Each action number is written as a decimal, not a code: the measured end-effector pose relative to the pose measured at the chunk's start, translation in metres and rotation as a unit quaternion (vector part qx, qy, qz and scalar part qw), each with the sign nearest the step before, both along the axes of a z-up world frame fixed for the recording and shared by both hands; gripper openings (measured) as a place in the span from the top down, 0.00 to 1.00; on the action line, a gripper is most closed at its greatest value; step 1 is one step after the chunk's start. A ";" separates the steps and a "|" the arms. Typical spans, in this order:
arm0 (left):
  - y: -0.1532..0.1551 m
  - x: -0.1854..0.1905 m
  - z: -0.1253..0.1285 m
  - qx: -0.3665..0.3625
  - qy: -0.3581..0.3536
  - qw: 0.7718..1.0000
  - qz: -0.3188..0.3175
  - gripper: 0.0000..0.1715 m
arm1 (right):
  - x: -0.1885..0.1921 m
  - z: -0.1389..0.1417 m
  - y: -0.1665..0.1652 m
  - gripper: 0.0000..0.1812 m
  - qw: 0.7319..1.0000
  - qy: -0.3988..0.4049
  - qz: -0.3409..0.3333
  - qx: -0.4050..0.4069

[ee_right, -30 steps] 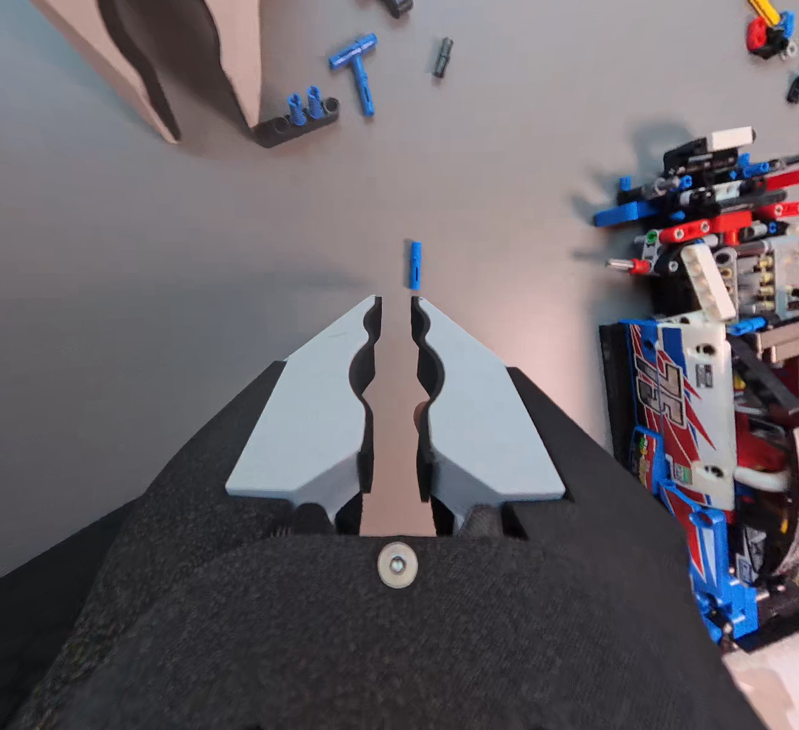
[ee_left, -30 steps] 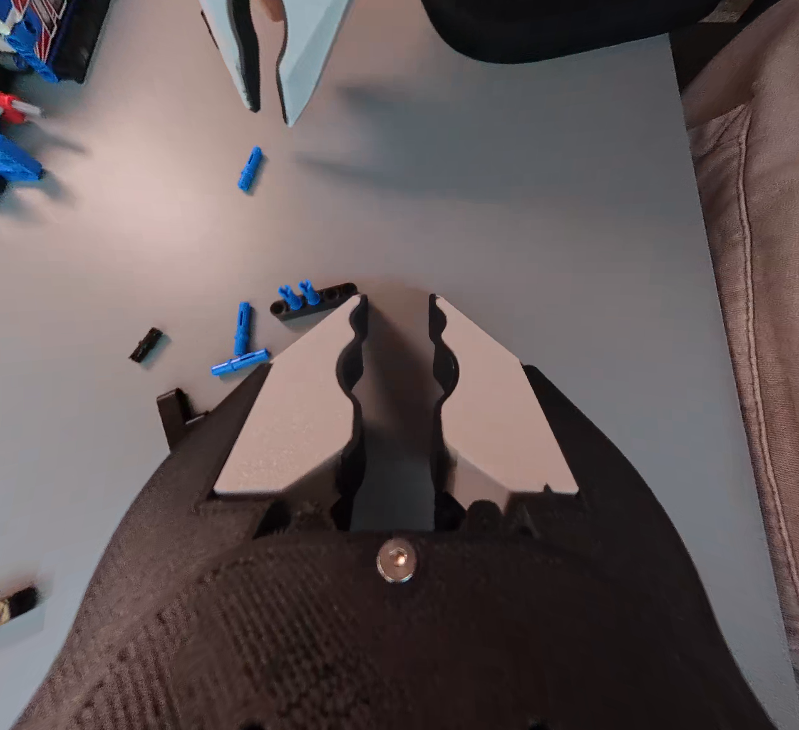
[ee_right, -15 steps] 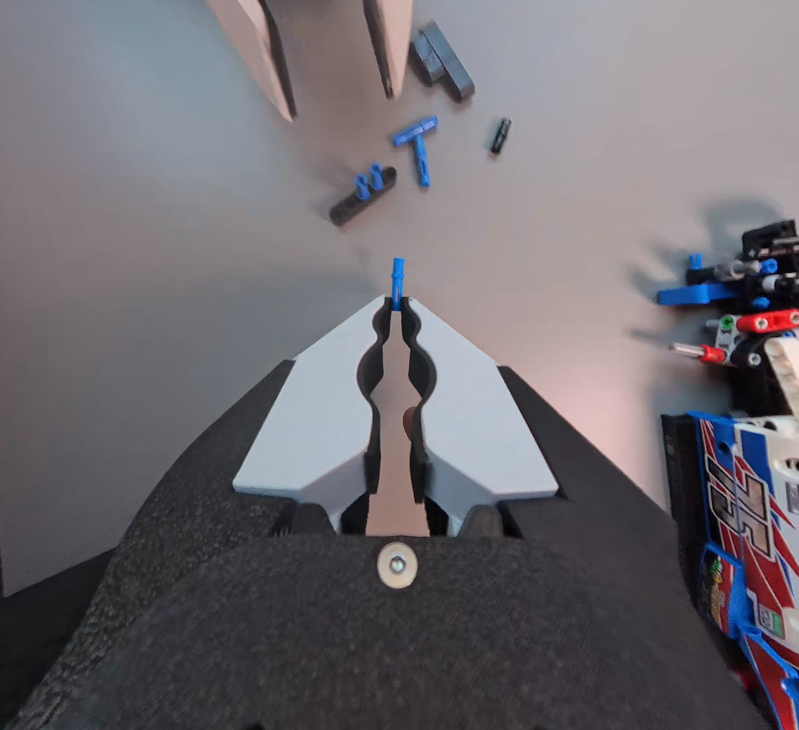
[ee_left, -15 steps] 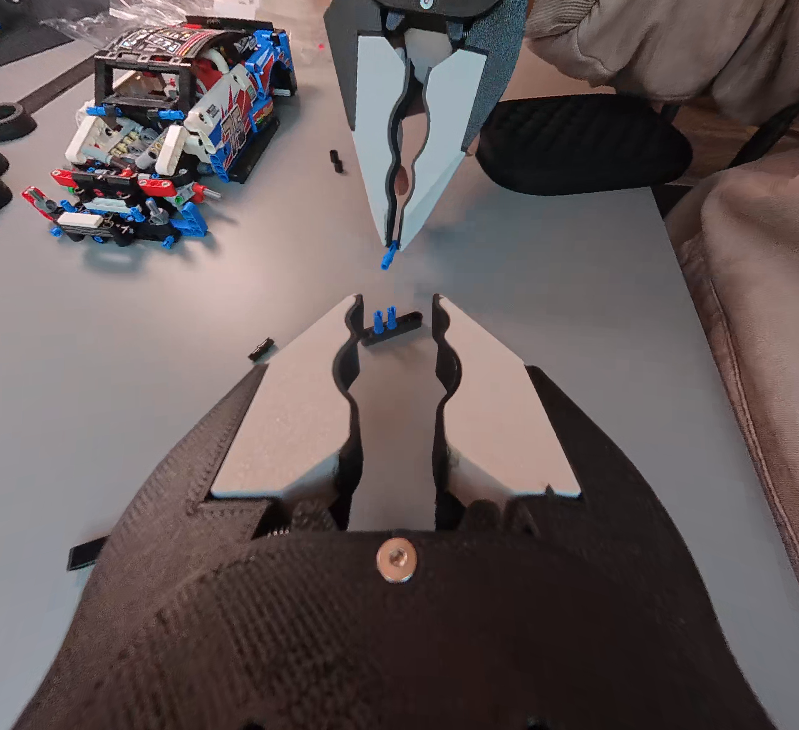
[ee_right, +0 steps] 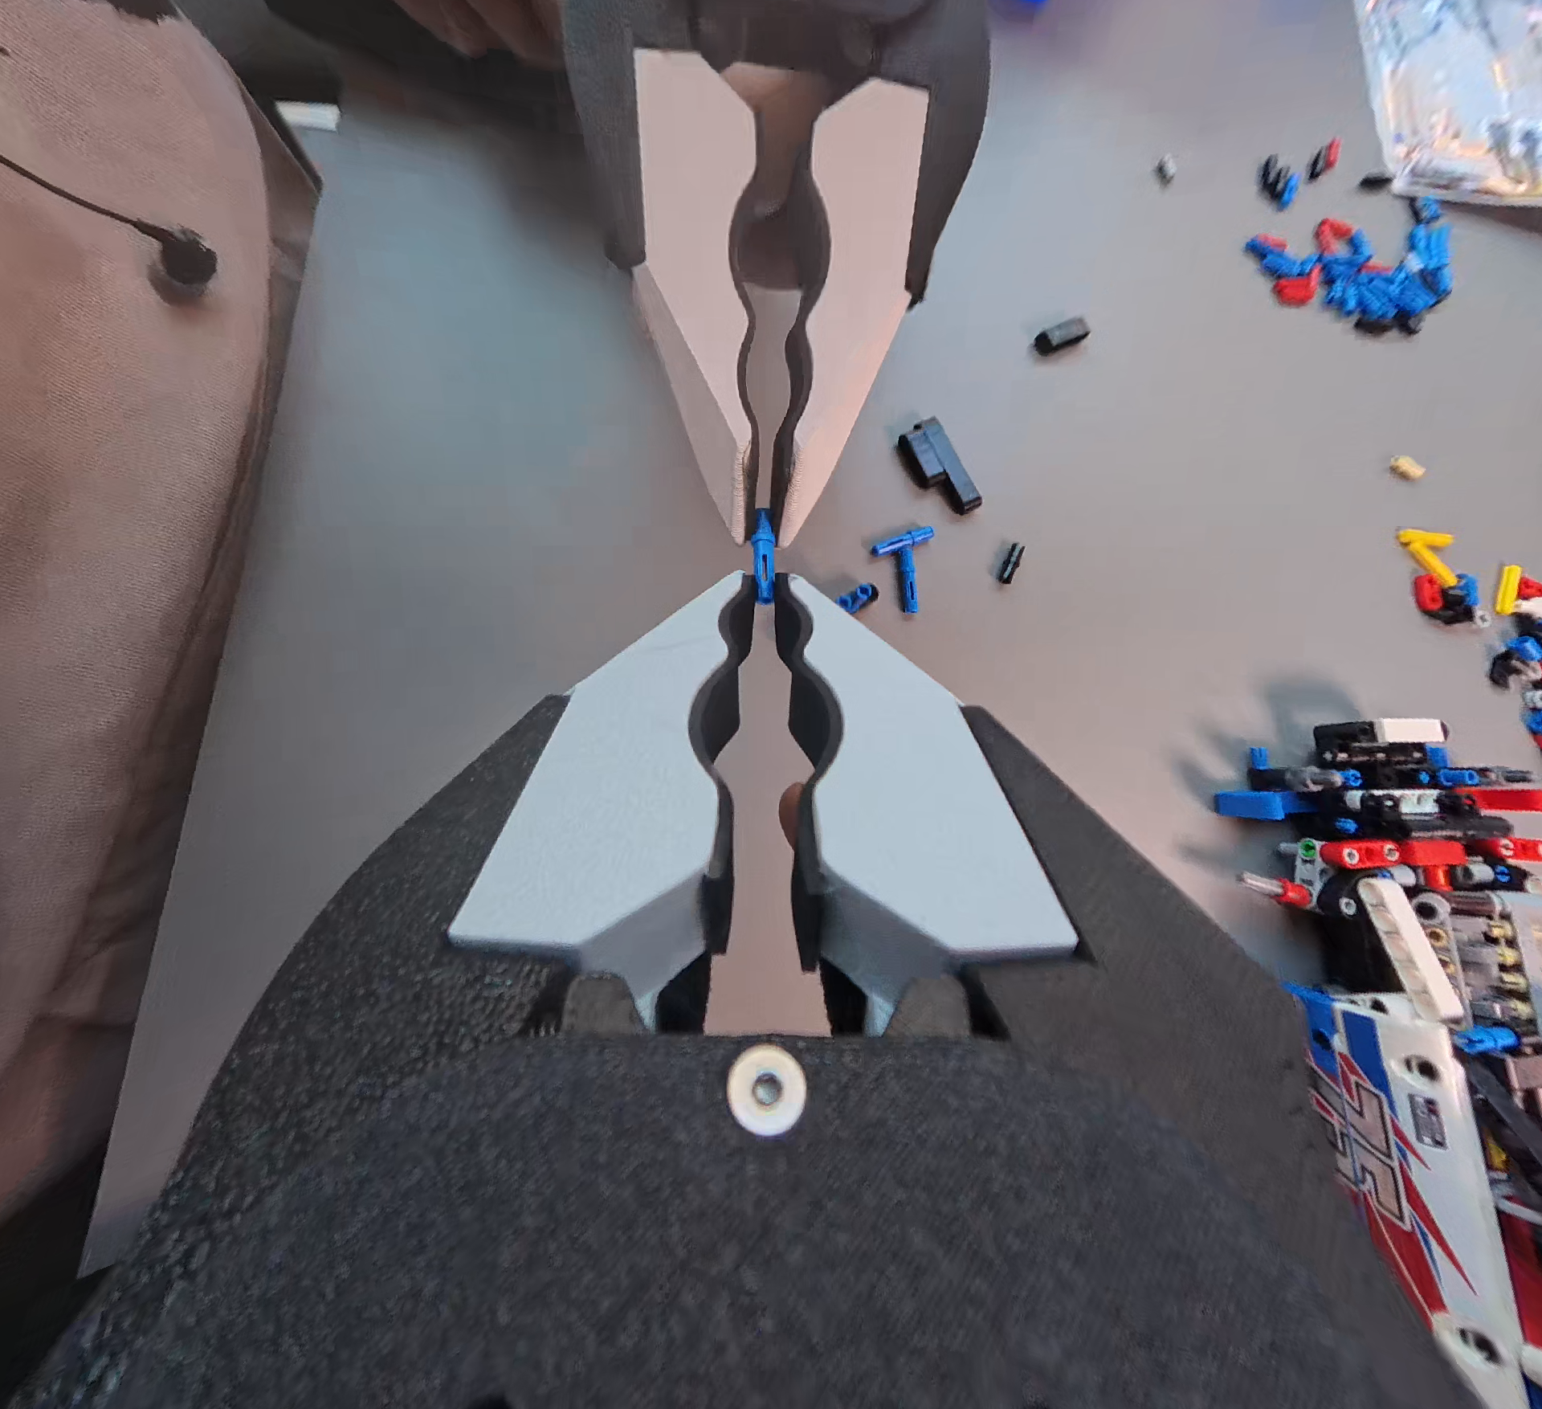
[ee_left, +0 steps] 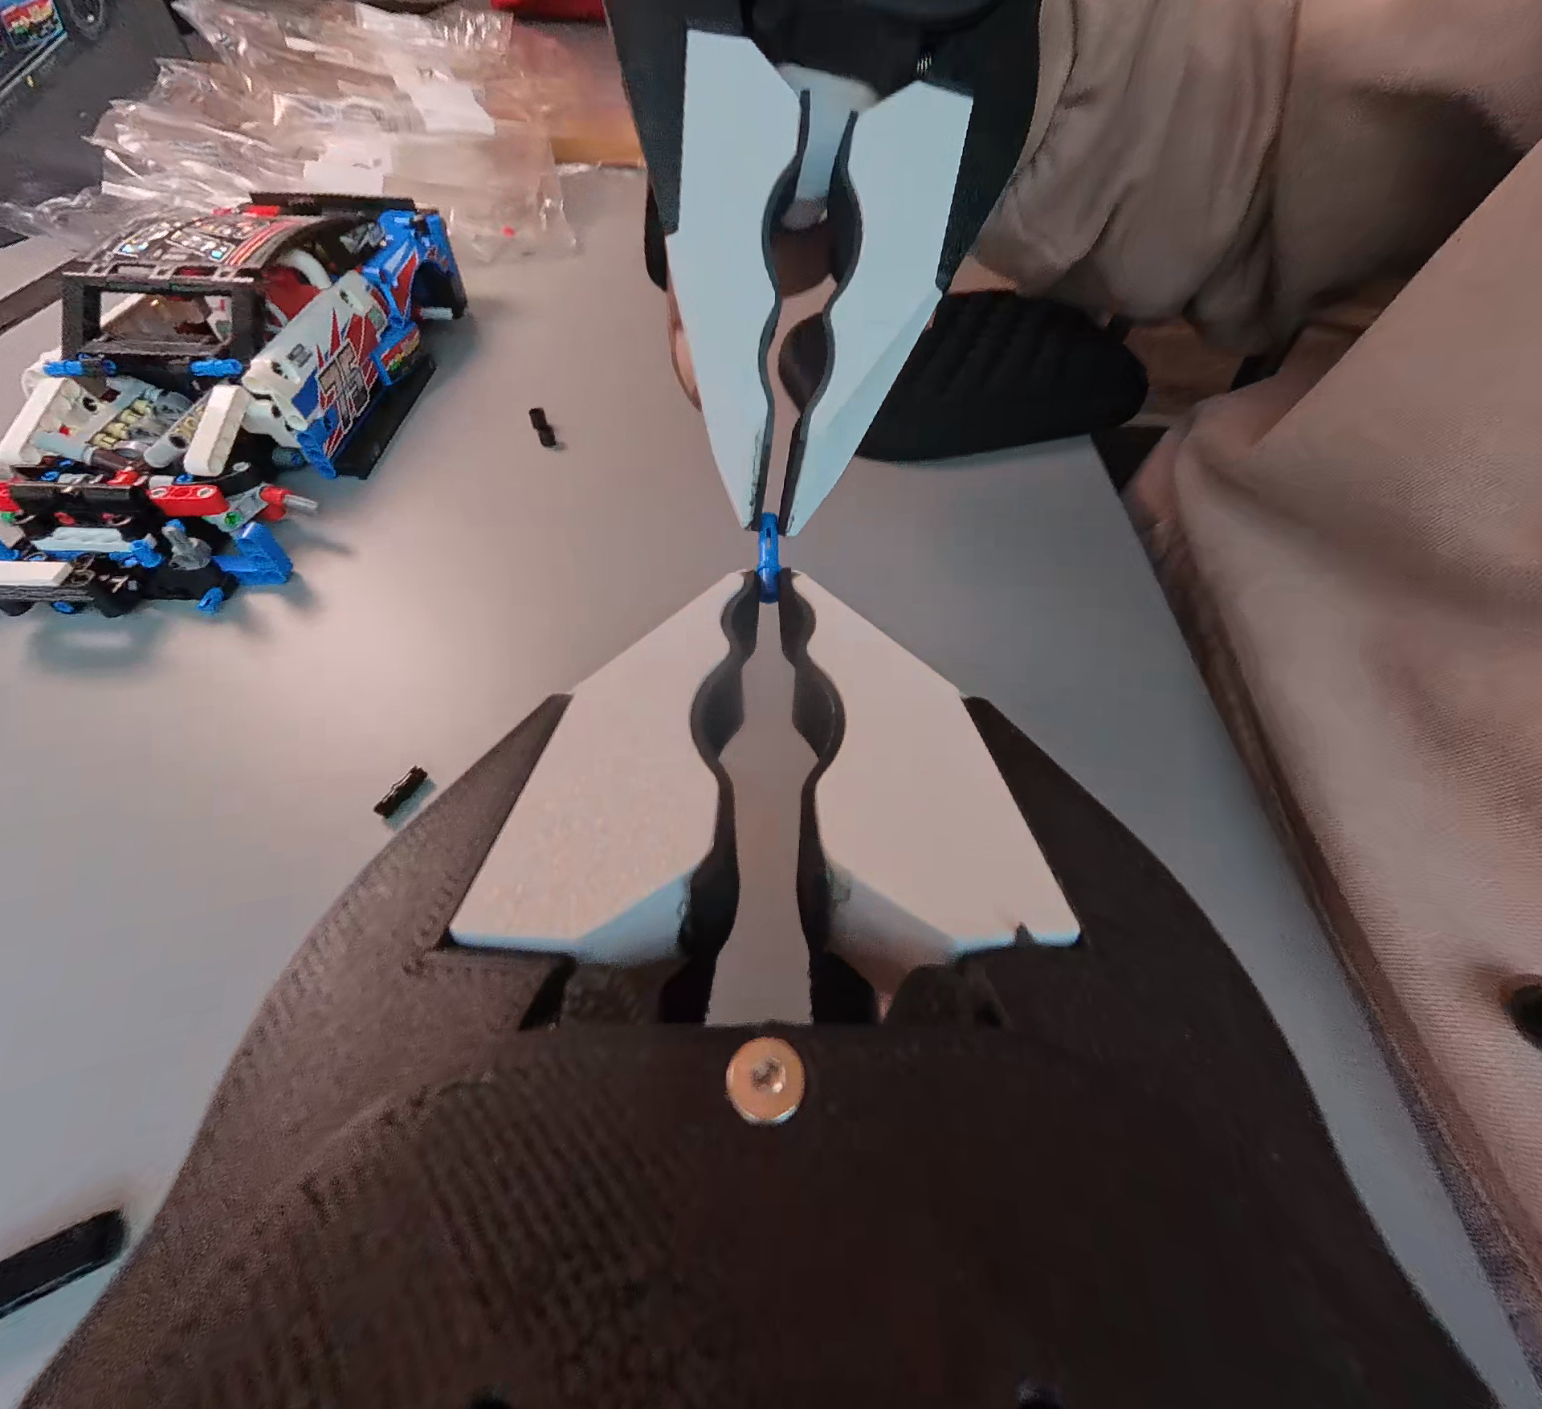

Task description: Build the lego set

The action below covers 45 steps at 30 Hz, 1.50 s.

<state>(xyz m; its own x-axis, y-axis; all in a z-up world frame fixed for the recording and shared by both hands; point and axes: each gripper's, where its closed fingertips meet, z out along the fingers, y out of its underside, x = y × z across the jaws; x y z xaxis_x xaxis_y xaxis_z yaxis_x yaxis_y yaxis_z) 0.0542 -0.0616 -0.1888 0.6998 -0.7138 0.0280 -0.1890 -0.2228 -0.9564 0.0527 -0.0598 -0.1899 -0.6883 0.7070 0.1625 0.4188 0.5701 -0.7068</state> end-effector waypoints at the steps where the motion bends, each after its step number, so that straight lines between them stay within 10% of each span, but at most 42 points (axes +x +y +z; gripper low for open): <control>1: -0.002 0.000 0.008 0.003 -0.030 0.999 -0.009 0.98 | 0.000 0.009 -0.002 0.99 0.999 0.027 0.001 -0.022; 24: -0.012 0.010 0.032 0.050 -0.082 0.994 -0.047 0.98 | 0.006 0.035 -0.018 0.99 0.984 0.093 -0.020 -0.153; 30: 0.018 -0.037 -0.035 -0.037 0.125 0.991 0.001 0.80 | 0.014 -0.002 0.006 0.99 0.998 -0.010 -0.037 -0.055; 36: 0.026 -0.029 -0.065 -0.111 0.185 0.974 -0.075 0.84 | 0.010 -0.028 0.005 0.99 0.997 -0.050 -0.053 -0.028; 45: 0.011 -0.016 -0.071 -0.123 0.215 0.968 -0.030 0.94 | 0.008 -0.043 0.016 0.99 0.989 -0.121 -0.084 -0.008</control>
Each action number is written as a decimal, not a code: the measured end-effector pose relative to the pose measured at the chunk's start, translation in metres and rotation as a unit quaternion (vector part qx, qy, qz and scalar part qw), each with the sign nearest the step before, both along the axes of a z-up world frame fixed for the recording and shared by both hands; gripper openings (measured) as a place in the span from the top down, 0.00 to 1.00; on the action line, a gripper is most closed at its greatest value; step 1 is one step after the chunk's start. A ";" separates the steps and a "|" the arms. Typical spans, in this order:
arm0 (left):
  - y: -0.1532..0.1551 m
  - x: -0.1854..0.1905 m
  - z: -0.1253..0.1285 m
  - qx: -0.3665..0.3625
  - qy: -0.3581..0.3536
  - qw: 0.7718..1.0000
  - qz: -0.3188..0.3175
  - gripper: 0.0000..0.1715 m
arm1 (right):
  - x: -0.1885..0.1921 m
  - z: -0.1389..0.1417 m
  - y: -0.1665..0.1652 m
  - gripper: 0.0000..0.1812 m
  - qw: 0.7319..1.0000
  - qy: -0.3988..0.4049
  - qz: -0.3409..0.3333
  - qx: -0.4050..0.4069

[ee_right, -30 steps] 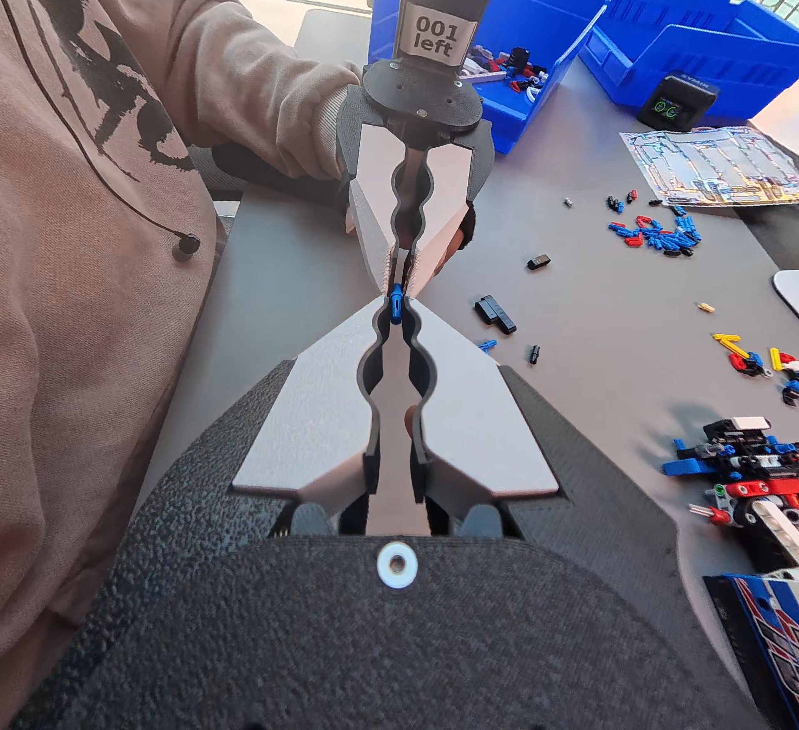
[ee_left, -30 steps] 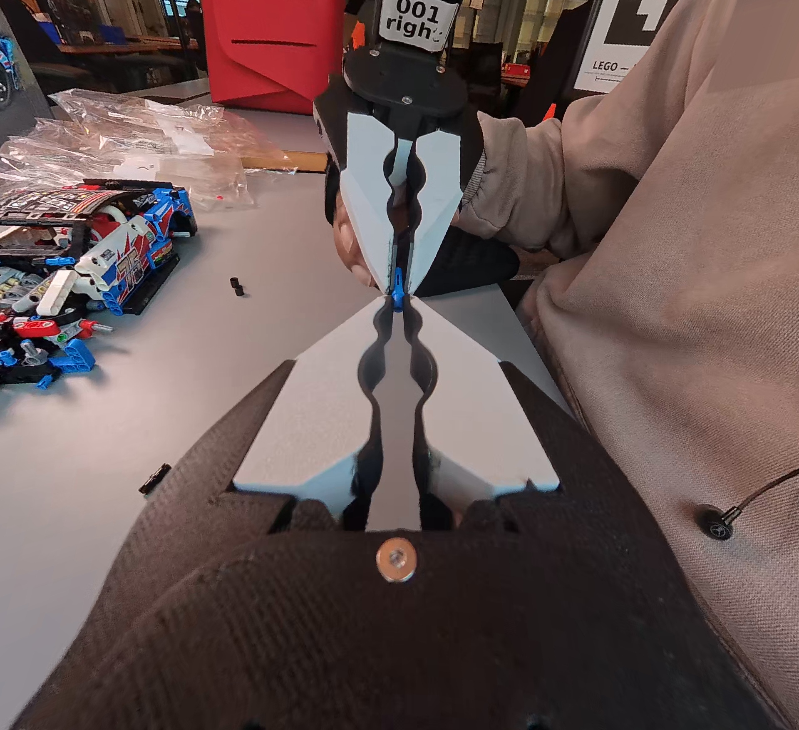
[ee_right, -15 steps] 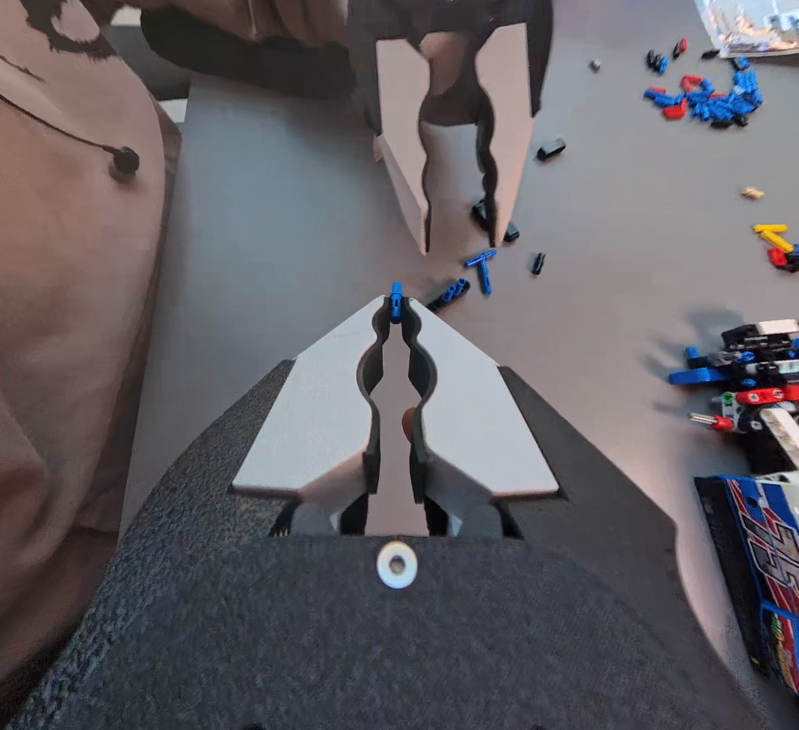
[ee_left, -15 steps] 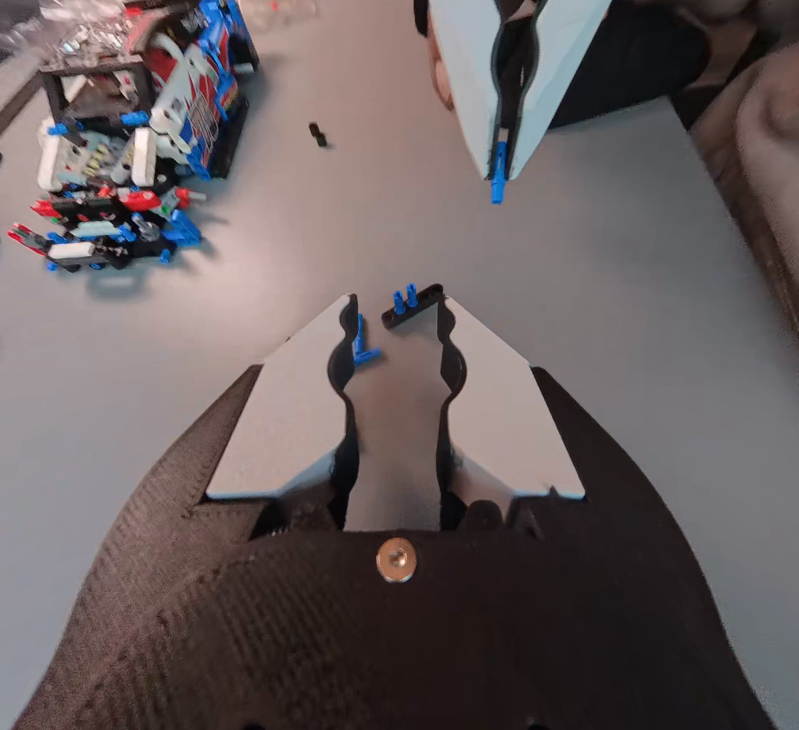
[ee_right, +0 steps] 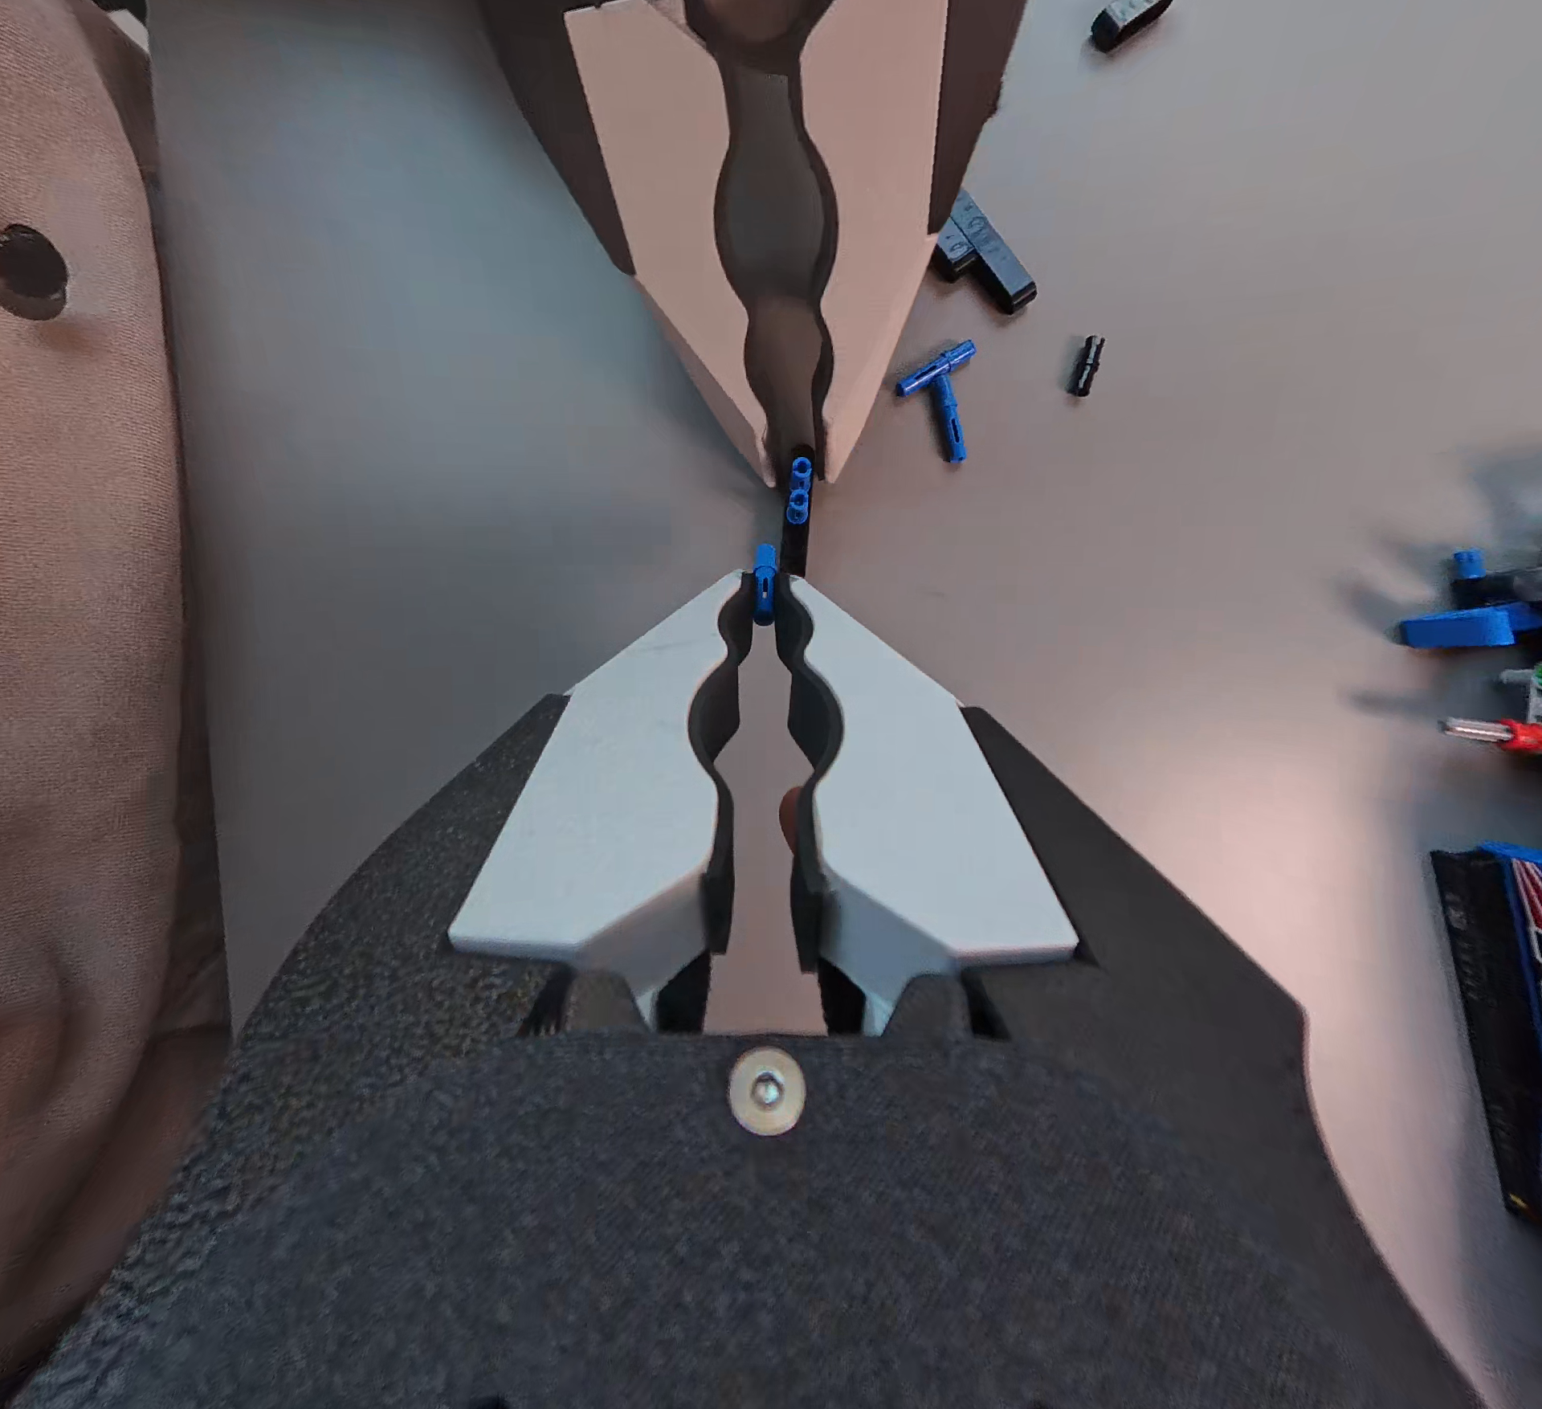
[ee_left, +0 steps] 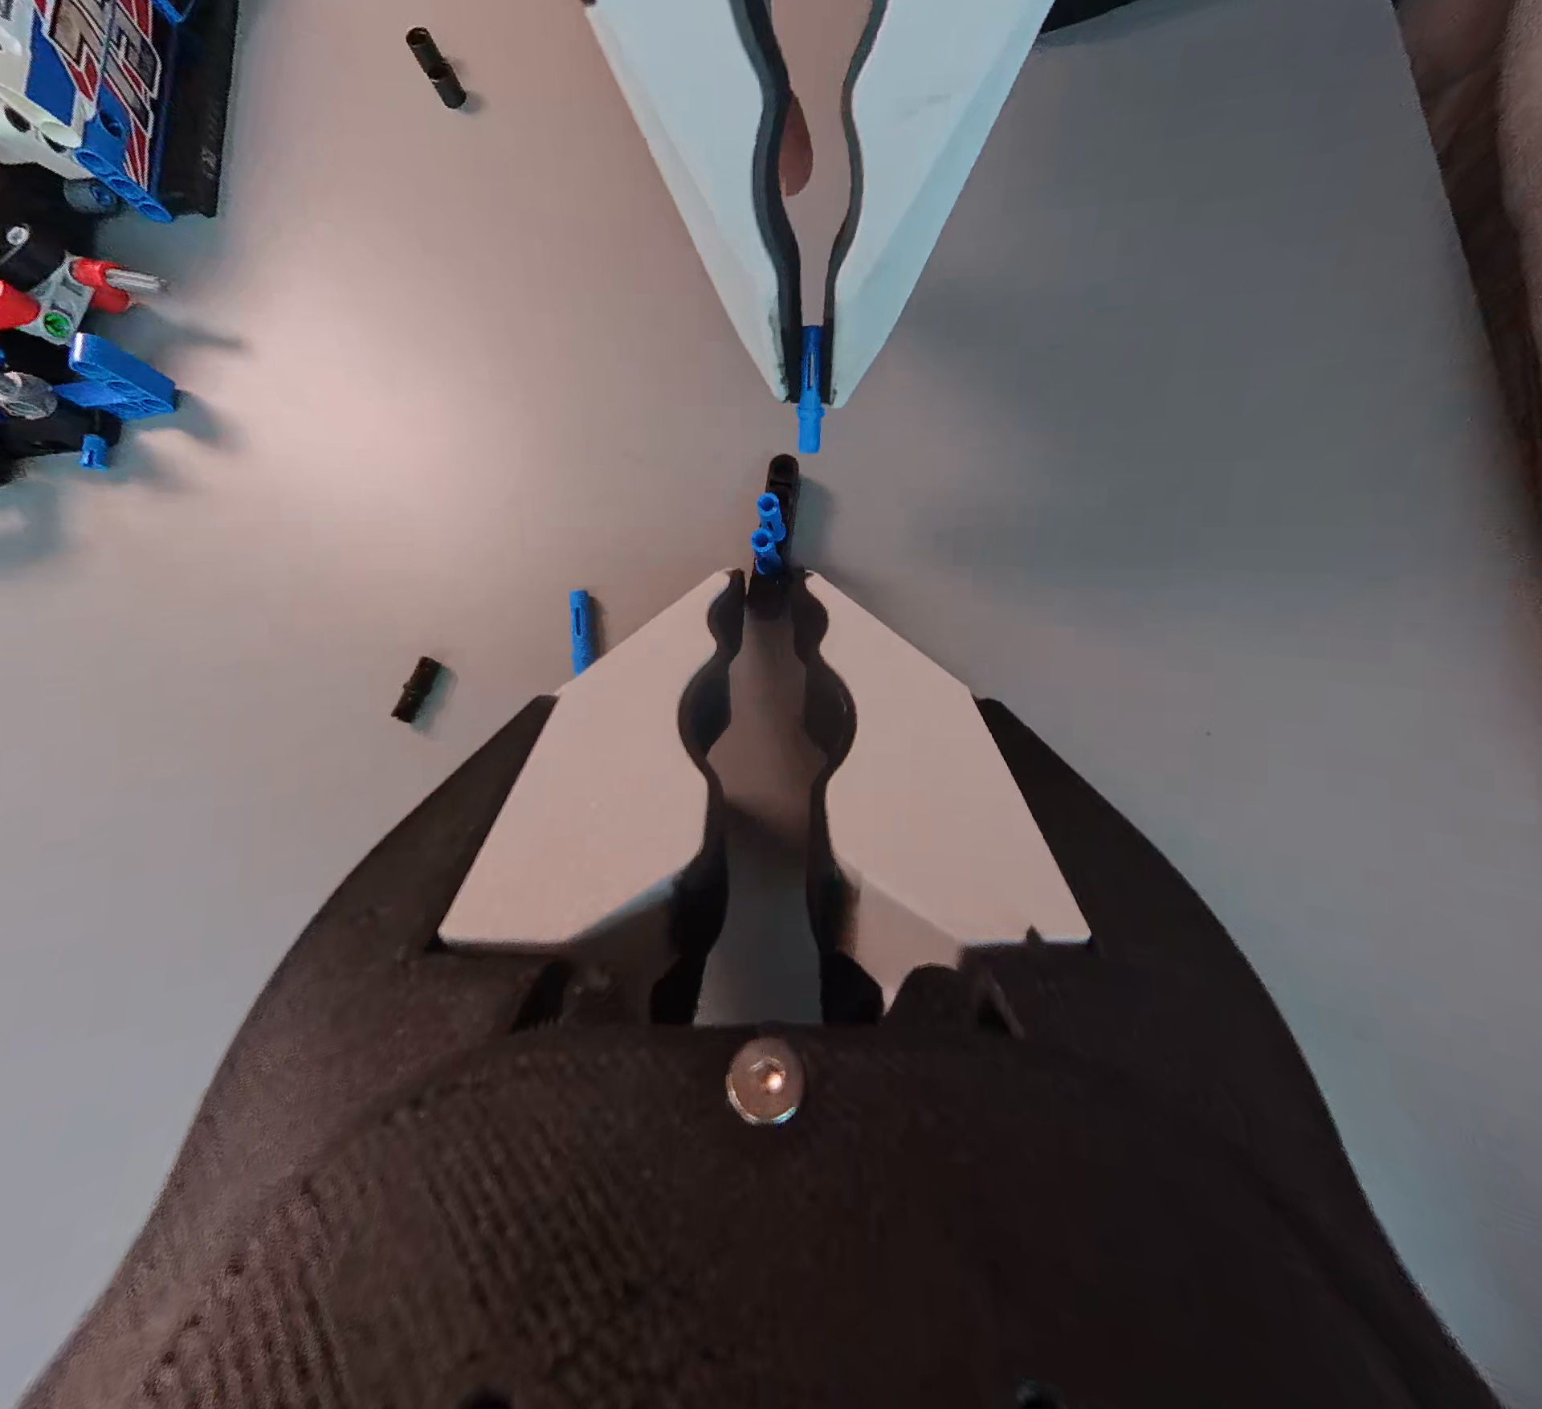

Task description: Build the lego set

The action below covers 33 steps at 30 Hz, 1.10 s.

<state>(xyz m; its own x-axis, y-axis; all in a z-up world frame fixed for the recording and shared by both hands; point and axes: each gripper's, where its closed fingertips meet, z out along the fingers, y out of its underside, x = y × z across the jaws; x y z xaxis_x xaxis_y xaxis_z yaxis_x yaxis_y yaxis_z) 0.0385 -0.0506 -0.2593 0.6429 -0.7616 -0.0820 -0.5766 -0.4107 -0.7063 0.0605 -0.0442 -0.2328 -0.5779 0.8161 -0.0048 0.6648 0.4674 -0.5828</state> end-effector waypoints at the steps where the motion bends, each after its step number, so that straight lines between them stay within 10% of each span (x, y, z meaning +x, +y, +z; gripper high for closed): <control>1: -0.001 0.000 0.001 0.005 0.000 1.000 0.008 0.91 | -0.002 -0.001 -0.001 0.99 1.000 -0.004 0.004 0.003; 21: -0.016 0.021 0.077 0.114 -0.186 0.976 0.009 0.99 | -0.013 0.060 -0.031 0.99 0.989 0.126 0.050 -0.058; 33: -0.014 0.023 0.078 0.117 -0.189 0.975 0.015 0.99 | -0.009 0.065 -0.029 0.99 0.990 0.123 0.048 -0.052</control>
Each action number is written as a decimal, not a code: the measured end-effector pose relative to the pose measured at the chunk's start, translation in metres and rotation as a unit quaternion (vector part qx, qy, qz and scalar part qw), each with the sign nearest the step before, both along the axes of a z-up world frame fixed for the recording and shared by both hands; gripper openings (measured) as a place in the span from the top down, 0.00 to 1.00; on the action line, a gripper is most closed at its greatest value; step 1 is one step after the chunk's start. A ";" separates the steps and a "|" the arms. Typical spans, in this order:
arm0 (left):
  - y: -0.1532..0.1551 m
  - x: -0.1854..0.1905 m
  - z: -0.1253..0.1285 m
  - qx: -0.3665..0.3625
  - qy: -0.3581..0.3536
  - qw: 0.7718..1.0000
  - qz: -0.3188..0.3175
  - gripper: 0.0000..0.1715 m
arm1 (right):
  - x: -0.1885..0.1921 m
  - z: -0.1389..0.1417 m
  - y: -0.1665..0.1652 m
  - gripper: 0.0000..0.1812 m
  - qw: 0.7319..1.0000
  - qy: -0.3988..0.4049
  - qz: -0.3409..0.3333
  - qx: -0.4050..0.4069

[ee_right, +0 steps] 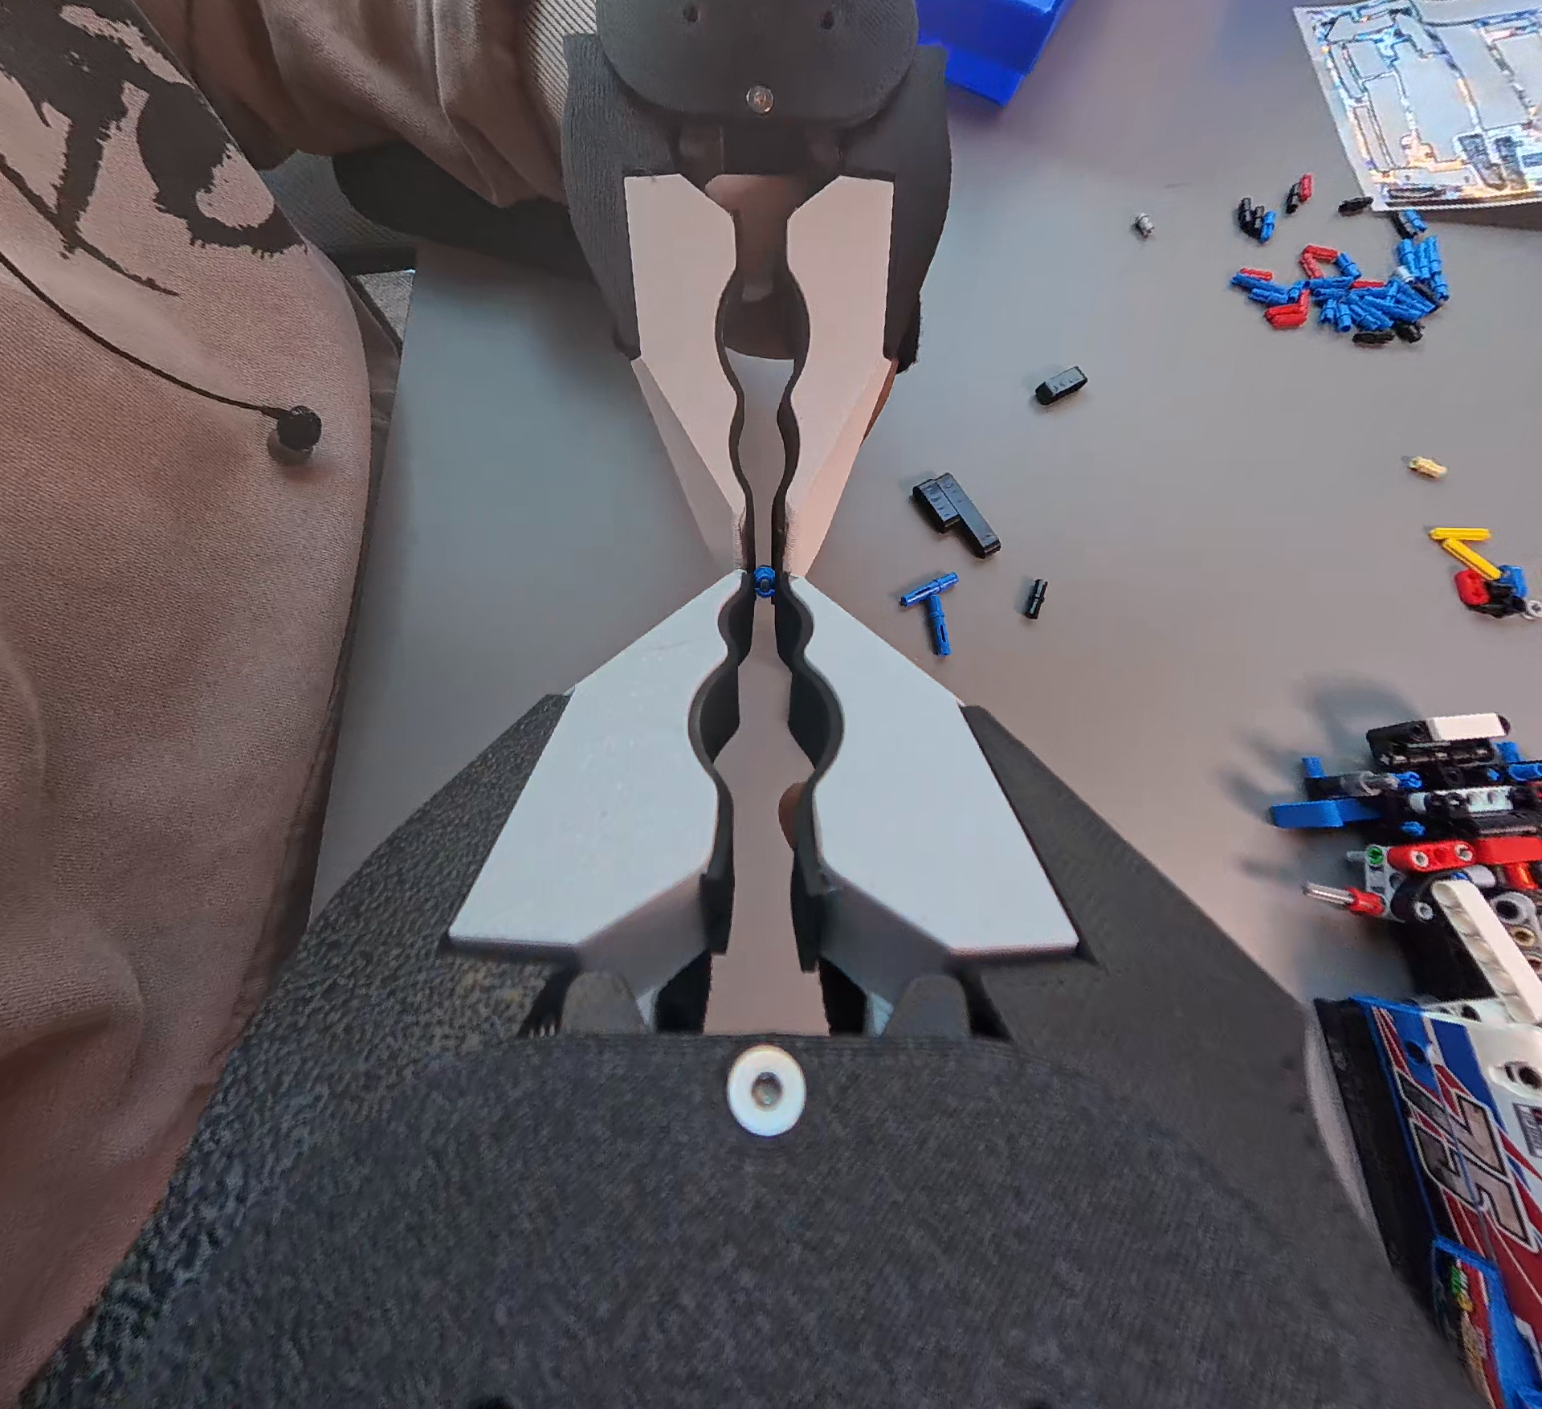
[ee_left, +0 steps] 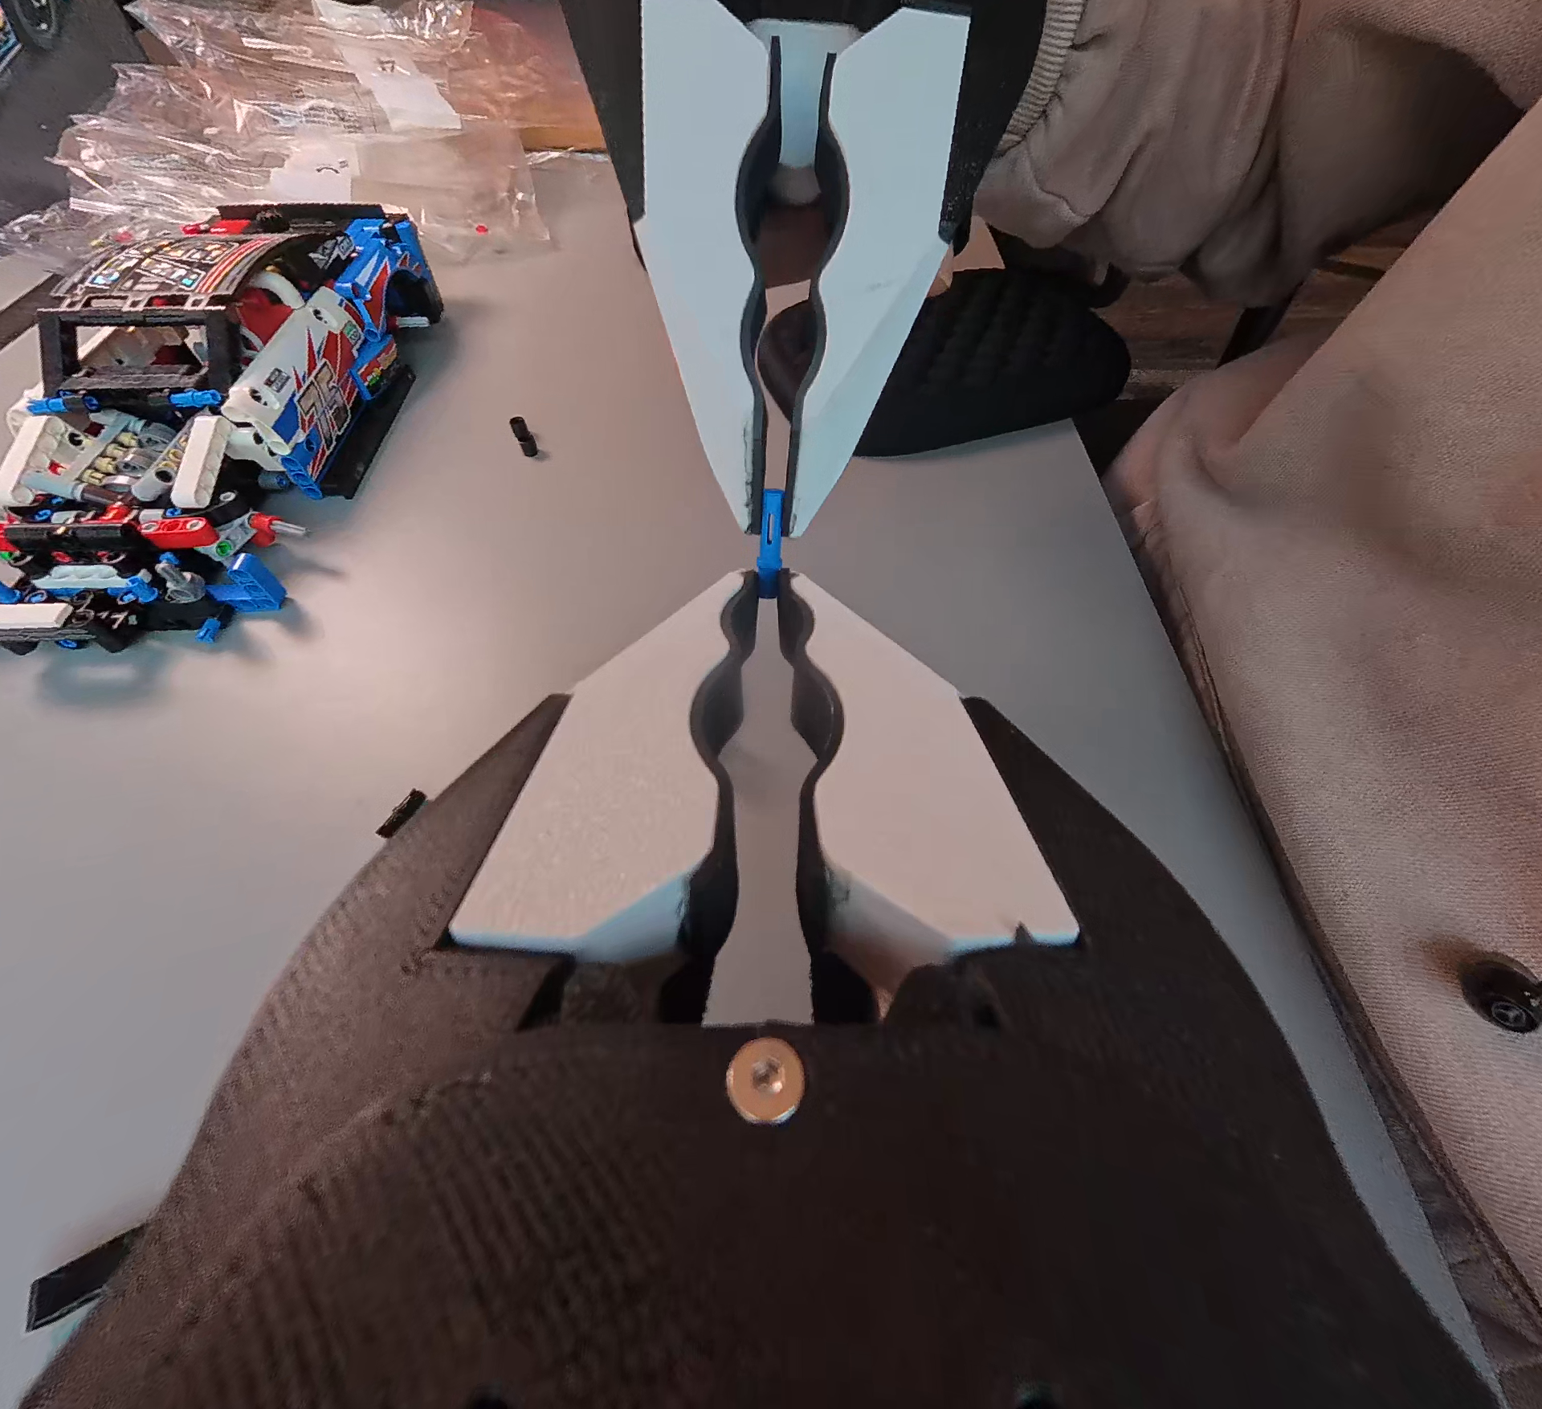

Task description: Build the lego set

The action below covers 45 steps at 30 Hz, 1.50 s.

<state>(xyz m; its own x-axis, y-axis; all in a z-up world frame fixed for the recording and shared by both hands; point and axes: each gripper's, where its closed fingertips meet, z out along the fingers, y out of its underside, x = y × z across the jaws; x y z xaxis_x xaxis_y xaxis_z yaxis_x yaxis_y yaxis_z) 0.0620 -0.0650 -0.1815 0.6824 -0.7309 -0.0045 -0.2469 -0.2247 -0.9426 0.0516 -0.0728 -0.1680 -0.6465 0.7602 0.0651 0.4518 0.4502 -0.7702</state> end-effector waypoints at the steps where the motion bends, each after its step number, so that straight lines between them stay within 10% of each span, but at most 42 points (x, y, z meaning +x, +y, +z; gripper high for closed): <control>1: 0.002 -0.002 -0.002 -0.001 0.006 1.000 0.011 0.98 | -0.001 -0.002 0.002 0.99 1.000 -0.009 -0.007 0.002; 4: 0.007 -0.015 -0.018 -0.023 0.053 0.998 0.032 0.78 | -0.004 -0.012 0.013 0.99 0.998 -0.049 -0.036 0.018; 12: 0.012 -0.029 -0.077 -0.115 0.142 0.982 0.044 0.84 | -0.004 -0.064 0.028 0.99 0.983 -0.157 -0.059 0.069; 45: 0.013 -0.024 -0.078 -0.106 0.149 0.982 0.049 0.96 | -0.009 -0.077 0.030 0.99 0.969 -0.182 -0.007 0.170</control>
